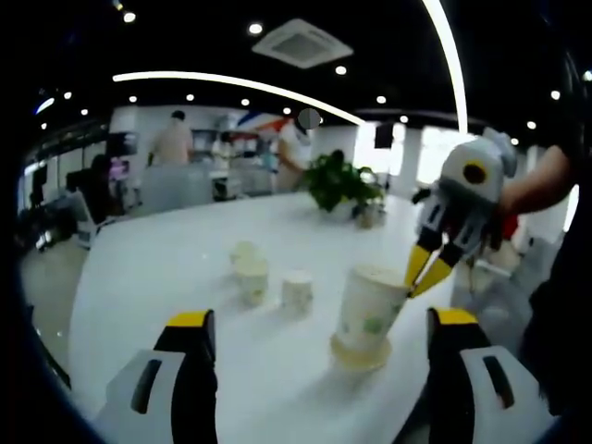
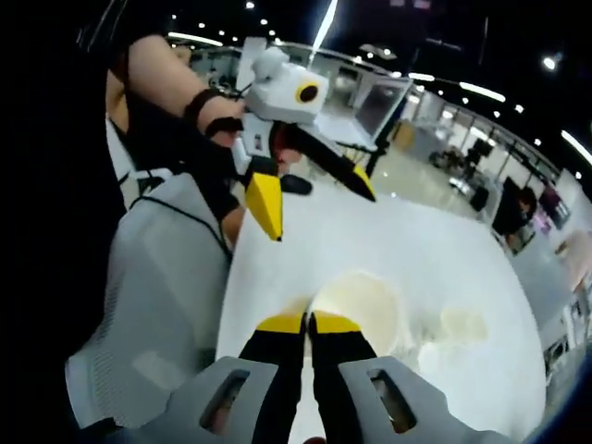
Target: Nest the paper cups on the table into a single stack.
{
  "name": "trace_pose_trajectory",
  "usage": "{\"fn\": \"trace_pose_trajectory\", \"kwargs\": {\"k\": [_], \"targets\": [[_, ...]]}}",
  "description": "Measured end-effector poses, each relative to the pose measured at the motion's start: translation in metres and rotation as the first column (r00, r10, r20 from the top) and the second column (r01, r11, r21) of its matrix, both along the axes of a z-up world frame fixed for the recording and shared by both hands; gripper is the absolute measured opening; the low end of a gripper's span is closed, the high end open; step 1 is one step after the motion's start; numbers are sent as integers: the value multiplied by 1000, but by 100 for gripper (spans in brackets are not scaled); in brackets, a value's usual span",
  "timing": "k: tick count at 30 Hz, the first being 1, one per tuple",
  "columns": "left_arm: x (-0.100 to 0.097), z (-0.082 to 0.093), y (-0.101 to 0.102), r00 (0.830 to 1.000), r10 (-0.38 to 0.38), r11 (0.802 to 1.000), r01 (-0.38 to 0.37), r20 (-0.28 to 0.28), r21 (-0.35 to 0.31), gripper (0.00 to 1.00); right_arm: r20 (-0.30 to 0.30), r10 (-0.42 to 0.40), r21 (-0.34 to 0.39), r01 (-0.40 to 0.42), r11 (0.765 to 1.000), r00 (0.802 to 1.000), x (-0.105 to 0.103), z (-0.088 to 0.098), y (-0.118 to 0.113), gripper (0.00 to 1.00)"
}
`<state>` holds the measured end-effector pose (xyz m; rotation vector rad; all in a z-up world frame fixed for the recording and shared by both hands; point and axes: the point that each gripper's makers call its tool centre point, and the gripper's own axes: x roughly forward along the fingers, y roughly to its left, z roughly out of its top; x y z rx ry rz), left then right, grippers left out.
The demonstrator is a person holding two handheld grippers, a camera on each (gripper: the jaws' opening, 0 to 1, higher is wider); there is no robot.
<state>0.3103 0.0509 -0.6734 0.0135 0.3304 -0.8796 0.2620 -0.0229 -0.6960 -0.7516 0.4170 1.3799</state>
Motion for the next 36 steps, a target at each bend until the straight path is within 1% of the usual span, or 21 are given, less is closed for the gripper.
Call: {"fn": "trace_pose_trajectory", "kwargs": {"k": [3,5,6,7,8,10,11,14,17,19,24,27,34,36], "targets": [[-1,-1,-2,1000,-5,1000,5,-15,-9,93,-13,10,-18,-11,1000,1000,-1,-5,0,0],[-2,-1,-2,1000,-10,1000,10,-7,5,93,-16,19,-30,-20,999,1000,-1,-7,1,0],[-1,-1,-3,1000,-11,1000,11,-7,1,93,-22,26,-25,-27,999,999,-2,-7,2,0],[-1,0,-3,1000,-11,1000,11,-8,-2,93,-28,24,-27,-24,999,999,-1,-8,2,0],[-1,-1,-3,1000,-11,1000,11,-10,-3,93,-37,17,-45,-18,999,999,0,-11,2,0],[-1,-1,-3,1000,-11,1000,11,-7,-2,93,-21,26,-58,-27,998,999,2,-12,1,0],[-1,-1,-3,1000,-11,1000,11,-10,-4,92,-24,22,-67,-23,997,999,3,-14,0,0],[-1,-2,-3,1000,-13,1000,13,-12,3,91,-43,14,-71,-17,997,999,4,-15,1,0],[0,0,-2,1000,-6,1000,6,-8,-3,90,-50,9,-85,-13,996,999,5,-19,0,0],[1,-1,-2,1000,-2,1000,2,-13,-5,90,-66,-1,-91,-5,996,998,5,-22,0,0],[0,-3,1,1000,4,1000,-4,-18,-4,90,-70,-2,-123,-7,992,998,5,-30,0,0],[1,-1,2,1000,11,1000,-11,-14,-8,89,-65,-1,-145,-9,989,998,7,-36,-2,0],[2,-2,6,999,26,1000,-26,-20,-11,89,-73,-11,-164,-1,986,997,10,-40,-2,0],[3,1,7,999,29,999,-30,-13,-15,87,-76,-16,-168,3,986,997,11,-43,-3,0]]}}
